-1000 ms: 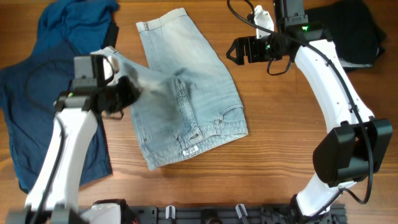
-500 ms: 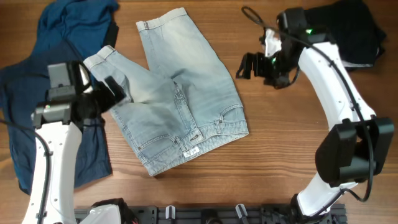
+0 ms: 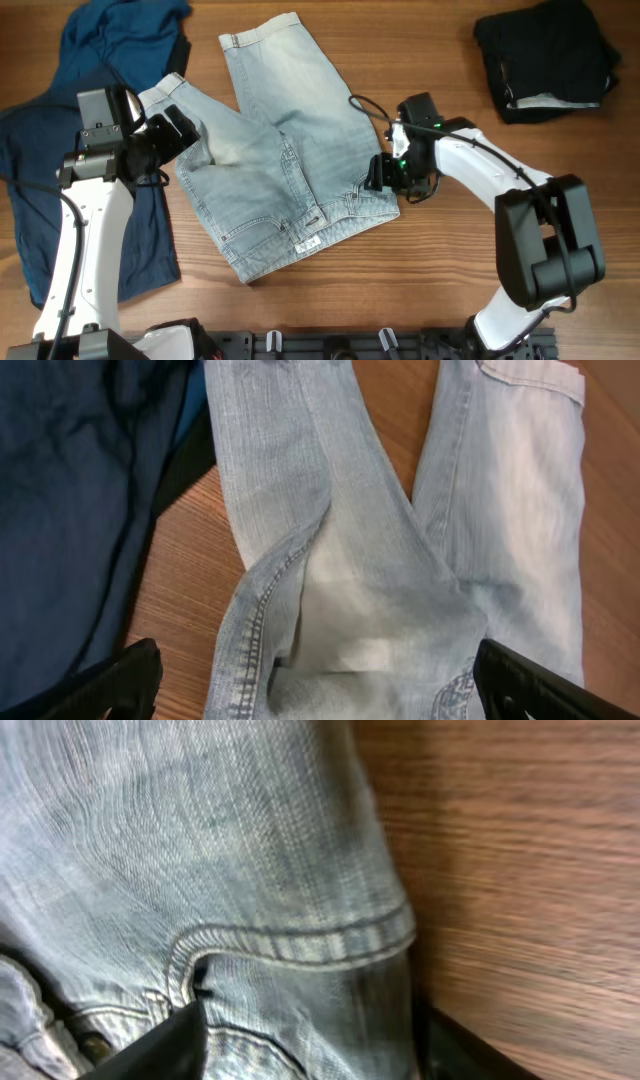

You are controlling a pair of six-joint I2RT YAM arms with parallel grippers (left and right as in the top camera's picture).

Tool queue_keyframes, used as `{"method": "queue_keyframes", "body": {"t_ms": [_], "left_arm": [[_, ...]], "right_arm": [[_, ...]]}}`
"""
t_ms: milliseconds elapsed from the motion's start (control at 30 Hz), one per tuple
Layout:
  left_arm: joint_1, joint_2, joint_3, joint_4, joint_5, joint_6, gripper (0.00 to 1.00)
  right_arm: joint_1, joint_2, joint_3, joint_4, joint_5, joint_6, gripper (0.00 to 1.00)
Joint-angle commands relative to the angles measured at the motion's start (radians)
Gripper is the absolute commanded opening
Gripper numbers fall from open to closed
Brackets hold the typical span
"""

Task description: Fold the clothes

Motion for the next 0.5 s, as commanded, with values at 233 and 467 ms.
{"method": "queue_keyframes", "body": {"t_ms": [233,467], "left_arm": [[0.006,0.003,0.018,0.003,-0.009,0.001,0.99],[0.005,0.004,0.018,0.006,-0.004,0.001,0.98]], "right_arm": [[0.001,0.005,-0.017,0.099,0.074,0.085,0.04],[-0.115,0.005,0.047,0.279,0.074,0.040,0.04]]}}
